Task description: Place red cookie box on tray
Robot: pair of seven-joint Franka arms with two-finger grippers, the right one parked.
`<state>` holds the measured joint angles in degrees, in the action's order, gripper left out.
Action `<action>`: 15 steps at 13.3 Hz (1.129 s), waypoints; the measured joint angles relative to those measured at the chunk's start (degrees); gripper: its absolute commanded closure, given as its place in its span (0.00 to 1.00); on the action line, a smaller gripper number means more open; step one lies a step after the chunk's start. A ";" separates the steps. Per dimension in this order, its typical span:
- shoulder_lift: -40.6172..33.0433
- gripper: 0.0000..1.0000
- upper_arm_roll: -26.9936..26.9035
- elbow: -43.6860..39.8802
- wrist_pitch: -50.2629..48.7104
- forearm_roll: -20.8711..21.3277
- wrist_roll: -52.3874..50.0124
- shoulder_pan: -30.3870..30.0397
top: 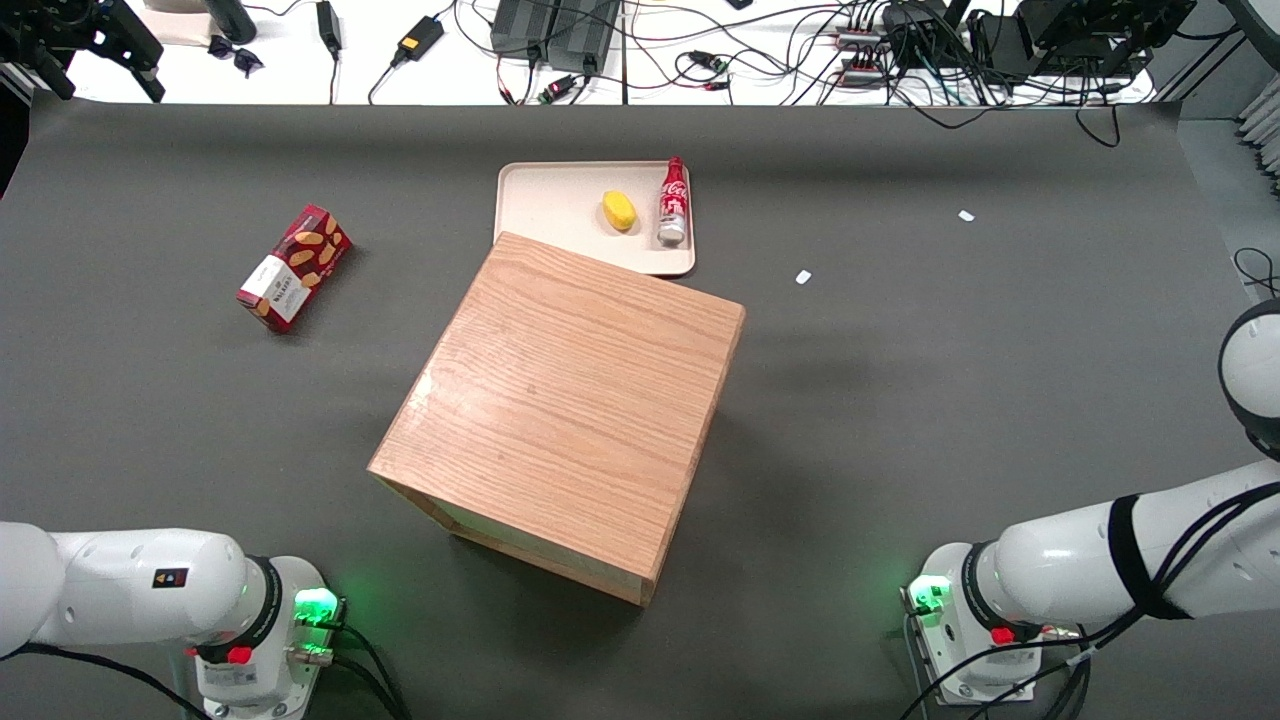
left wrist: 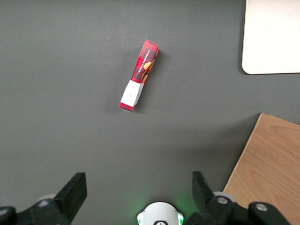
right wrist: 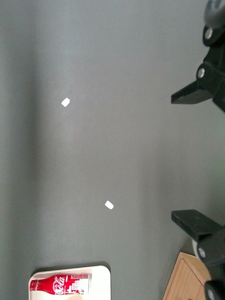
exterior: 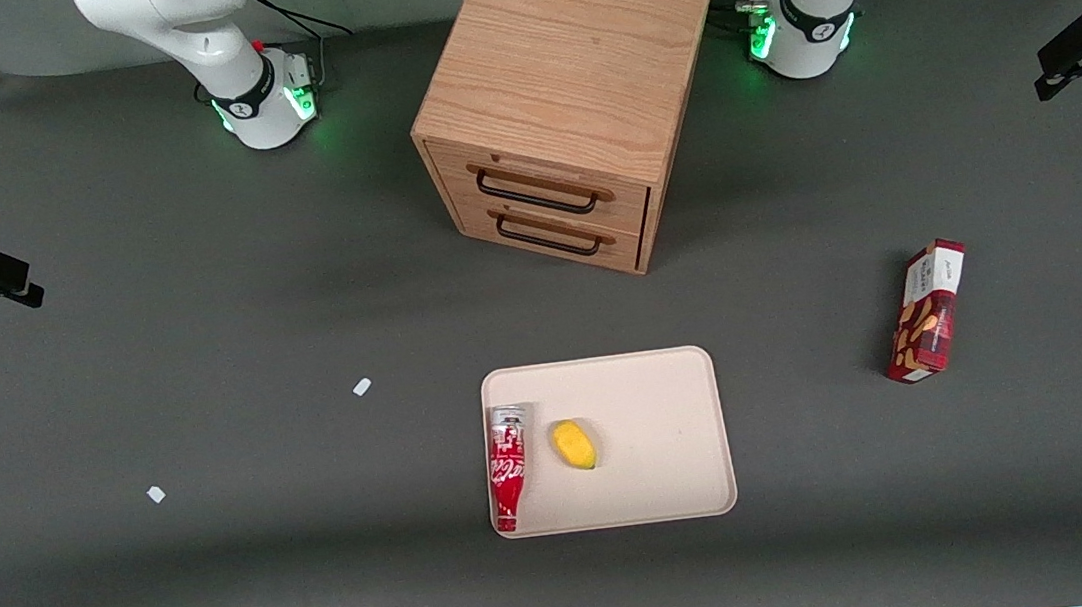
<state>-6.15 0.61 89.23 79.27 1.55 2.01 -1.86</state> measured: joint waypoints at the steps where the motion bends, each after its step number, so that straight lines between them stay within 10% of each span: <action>1: 0.00 0.00 0.01 0.00 0.02 0.00 0.00 0.00; 15: 10.47 0.00 -0.53 17.86 28.07 2.59 11.18 0.01</action>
<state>4.32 0.08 107.09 107.34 4.15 13.19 -1.85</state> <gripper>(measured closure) 0.000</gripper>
